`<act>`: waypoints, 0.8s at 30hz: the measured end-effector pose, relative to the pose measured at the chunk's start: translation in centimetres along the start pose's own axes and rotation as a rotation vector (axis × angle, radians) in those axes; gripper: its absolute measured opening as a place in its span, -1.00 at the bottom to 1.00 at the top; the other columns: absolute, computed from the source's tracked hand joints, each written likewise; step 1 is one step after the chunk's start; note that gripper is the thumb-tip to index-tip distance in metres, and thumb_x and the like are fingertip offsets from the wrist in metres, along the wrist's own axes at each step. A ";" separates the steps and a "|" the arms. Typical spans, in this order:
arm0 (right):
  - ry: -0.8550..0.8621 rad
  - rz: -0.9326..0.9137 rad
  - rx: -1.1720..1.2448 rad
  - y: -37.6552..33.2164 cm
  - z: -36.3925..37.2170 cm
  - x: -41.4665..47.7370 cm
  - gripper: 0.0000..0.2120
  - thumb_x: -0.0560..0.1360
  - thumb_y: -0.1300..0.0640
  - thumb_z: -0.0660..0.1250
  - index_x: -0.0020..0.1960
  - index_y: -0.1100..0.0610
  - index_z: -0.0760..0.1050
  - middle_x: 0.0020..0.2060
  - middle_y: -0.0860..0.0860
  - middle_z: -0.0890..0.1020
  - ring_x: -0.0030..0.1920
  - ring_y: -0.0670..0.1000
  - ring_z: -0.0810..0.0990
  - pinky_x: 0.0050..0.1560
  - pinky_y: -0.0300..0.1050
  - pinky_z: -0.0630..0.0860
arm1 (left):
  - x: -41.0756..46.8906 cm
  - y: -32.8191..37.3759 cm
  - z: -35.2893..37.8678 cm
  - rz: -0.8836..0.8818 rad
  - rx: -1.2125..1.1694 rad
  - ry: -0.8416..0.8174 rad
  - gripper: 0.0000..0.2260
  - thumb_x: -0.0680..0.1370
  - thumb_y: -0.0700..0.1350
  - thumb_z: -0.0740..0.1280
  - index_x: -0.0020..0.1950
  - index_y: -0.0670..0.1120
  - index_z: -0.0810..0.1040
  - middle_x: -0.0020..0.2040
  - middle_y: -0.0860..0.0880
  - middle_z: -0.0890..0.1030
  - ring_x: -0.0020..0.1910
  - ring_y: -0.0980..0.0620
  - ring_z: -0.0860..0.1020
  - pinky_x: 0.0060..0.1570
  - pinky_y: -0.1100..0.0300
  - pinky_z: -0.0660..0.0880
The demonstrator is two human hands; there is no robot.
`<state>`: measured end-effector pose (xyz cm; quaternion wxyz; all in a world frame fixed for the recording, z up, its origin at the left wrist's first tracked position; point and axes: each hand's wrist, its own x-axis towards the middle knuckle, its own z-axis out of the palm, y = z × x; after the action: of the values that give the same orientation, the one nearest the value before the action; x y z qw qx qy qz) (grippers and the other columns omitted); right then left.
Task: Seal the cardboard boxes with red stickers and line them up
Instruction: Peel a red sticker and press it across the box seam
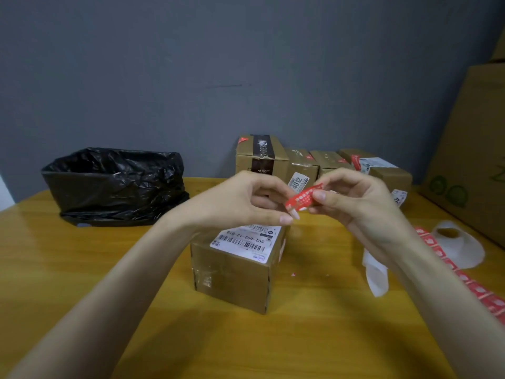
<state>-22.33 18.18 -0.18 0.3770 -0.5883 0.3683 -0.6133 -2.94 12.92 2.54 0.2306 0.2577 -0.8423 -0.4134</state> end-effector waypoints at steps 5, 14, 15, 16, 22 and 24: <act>0.052 -0.014 0.001 0.1 2.8 1.2 -0.90 0.23 0.19 0.42 -0.26 0.15 0.59 -0.28 0.11 0.65 -0.21 0.10 0.64 -0.14 -0.09 0.63 | -0.3 0.7 -0.8 0.001 0.030 0.233 -0.77 0.31 -0.11 0.52 -0.06 -0.08 0.63 -0.17 0.01 0.68 -0.20 0.13 0.66 -0.13 0.36 0.55; 0.010 0.187 0.297 0.3 4.9 3.5 -0.80 0.29 0.25 0.36 -0.10 0.22 0.49 -0.15 0.11 0.62 -0.08 0.04 0.61 -0.01 -0.16 0.59 | -0.6 -0.1 -2.9 0.084 0.003 0.466 -0.82 0.41 -0.38 0.42 -0.13 -0.10 0.62 -0.18 -0.13 0.65 -0.21 0.10 0.61 -0.08 0.29 0.56; -0.009 0.216 0.325 0.3 5.0 3.8 -0.80 0.30 0.25 0.34 -0.08 0.22 0.48 -0.15 0.11 0.61 -0.09 0.03 0.61 -0.01 -0.16 0.58 | -0.7 -0.2 -3.1 0.093 -0.005 0.479 -0.82 0.41 -0.38 0.42 -0.14 -0.12 0.61 -0.19 -0.11 0.64 -0.22 0.14 0.60 -0.07 0.32 0.55; -0.029 0.241 0.343 0.4 5.2 4.0 -0.81 0.31 0.25 0.33 -0.07 0.20 0.46 -0.16 0.10 0.60 -0.11 0.02 0.60 -0.02 -0.16 0.57 | -0.7 -0.3 -3.3 0.103 -0.006 0.482 -0.84 0.41 -0.39 0.42 -0.16 -0.13 0.60 -0.21 -0.08 0.63 -0.23 0.16 0.59 -0.06 0.32 0.54; -0.100 0.257 0.313 0.6 5.9 4.7 -0.84 0.33 0.22 0.32 -0.09 0.14 0.46 -0.17 0.07 0.57 -0.14 0.00 0.53 -0.07 -0.12 0.40 | -1.5 -0.6 -4.7 0.146 -0.092 0.395 -0.86 0.44 -0.41 0.36 -0.20 -0.17 0.56 -0.17 -0.09 0.59 -0.17 0.12 0.56 -0.04 0.33 0.50; -0.109 0.258 0.306 0.6 6.3 5.0 -0.86 0.33 0.22 0.32 -0.11 0.15 0.47 -0.19 0.08 0.57 -0.16 0.01 0.51 -0.09 -0.14 0.39 | -1.6 -0.8 -4.9 0.152 -0.087 0.377 -0.85 0.43 -0.40 0.37 -0.21 -0.16 0.56 -0.08 -0.06 0.57 -0.12 0.11 0.54 0.01 0.33 0.49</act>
<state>-16.11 13.39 1.72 0.5565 -0.5046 0.3222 -0.5761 1.41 10.65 4.33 0.4256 0.2562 -0.7825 -0.3754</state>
